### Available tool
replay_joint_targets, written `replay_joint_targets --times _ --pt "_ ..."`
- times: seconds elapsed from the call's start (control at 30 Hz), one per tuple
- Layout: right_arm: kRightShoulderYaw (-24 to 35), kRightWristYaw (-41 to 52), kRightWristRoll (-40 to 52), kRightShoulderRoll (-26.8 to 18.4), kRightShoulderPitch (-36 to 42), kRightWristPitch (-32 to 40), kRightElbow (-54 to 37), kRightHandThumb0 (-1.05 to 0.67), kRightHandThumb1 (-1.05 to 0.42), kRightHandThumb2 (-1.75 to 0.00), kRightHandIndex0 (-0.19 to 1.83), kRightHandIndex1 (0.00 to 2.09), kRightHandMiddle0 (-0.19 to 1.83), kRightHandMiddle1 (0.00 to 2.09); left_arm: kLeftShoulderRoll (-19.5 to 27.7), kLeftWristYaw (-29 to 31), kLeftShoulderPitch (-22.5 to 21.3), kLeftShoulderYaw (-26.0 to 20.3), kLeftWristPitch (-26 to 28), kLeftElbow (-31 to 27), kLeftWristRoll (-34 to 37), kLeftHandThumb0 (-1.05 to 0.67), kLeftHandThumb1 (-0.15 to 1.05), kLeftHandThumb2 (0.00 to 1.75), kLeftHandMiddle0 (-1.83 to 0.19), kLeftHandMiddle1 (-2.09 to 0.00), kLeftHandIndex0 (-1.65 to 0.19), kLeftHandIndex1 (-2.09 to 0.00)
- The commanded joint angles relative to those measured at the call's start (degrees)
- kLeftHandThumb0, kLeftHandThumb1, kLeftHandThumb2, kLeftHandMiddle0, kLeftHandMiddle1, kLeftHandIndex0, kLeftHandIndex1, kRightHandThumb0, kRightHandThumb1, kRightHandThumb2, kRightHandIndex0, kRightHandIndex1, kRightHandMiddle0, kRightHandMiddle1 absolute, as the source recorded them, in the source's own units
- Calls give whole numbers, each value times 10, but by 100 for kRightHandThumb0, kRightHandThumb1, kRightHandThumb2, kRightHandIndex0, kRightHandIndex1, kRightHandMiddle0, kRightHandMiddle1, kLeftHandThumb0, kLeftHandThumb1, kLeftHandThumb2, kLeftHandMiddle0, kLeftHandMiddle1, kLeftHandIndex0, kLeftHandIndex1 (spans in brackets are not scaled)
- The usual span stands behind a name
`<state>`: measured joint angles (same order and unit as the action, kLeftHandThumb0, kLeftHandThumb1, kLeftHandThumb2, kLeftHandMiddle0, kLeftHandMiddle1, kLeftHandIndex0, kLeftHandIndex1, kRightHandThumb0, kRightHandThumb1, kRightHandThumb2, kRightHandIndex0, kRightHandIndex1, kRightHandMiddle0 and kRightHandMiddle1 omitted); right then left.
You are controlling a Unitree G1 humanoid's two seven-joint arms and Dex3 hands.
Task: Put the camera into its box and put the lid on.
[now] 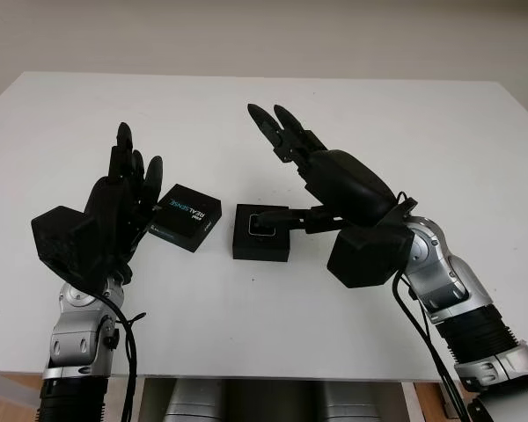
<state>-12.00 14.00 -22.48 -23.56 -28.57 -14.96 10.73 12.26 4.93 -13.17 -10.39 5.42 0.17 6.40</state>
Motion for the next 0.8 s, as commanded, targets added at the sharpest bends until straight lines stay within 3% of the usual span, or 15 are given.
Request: replay_joint_targets --times 0.0,0.03,0.07,0.1,0.17,0.2,0.3,0.43,0.6,0.77 --pt "23 14 42 15 6 27 -4 -78 -105 -37 -19 0 -19 0 14 -17 -16 -2 -4 -6 -24 -66 105 36 4 -8 7 -7" --pt "37 28 80 25 3 46 2 -78 -105 -38 -19 0 -19 0 28 -20 -27 1 -12 2 -42 -64 105 33 -2 -9 3 -9" --pt "47 39 108 32 1 60 6 -77 -105 -41 -19 0 -19 0 38 -21 -34 2 -17 8 -55 -55 104 23 -26 -22 -20 -23" --pt "61 48 137 38 -4 77 13 -76 -105 -42 -19 0 -19 0 58 -9 -43 6 -17 13 -67 -52 105 19 -34 -26 -28 -28" --pt "85 61 183 45 -14 113 17 -77 -105 -49 -19 0 -19 0 104 34 -57 16 -26 22 -85 -49 104 9 -30 -57 -28 -57" --pt "103 70 218 51 -19 148 14 -76 -105 -52 -19 0 -19 0 137 67 -66 25 -35 29 -98 -48 103 7 -24 -59 -21 -61" --pt "153 98 310 55 -29 231 3 -76 -105 -59 -19 0 -19 0 237 147 -98 66 -83 55 -165 -57 98 5 -20 -16 -13 -28" --pt "206 99 387 54 -43 303 -3 -75 -105 -67 -19 0 -19 0 314 219 -157 112 -160 116 -221 -69 92 4 -5 -3 -4 -11" --pt "237 80 416 48 -58 340 -1 -76 -105 -65 -19 0 -19 0 351 265 -218 163 -239 172 -275 -71 89 4 3 -2 3 -6" --pt "242 74 417 45 -57 345 -4 -76 -105 -65 -19 0 -19 0 361 265 -253 210 -309 206 -339 -67 84 3 0 -5 2 -6"
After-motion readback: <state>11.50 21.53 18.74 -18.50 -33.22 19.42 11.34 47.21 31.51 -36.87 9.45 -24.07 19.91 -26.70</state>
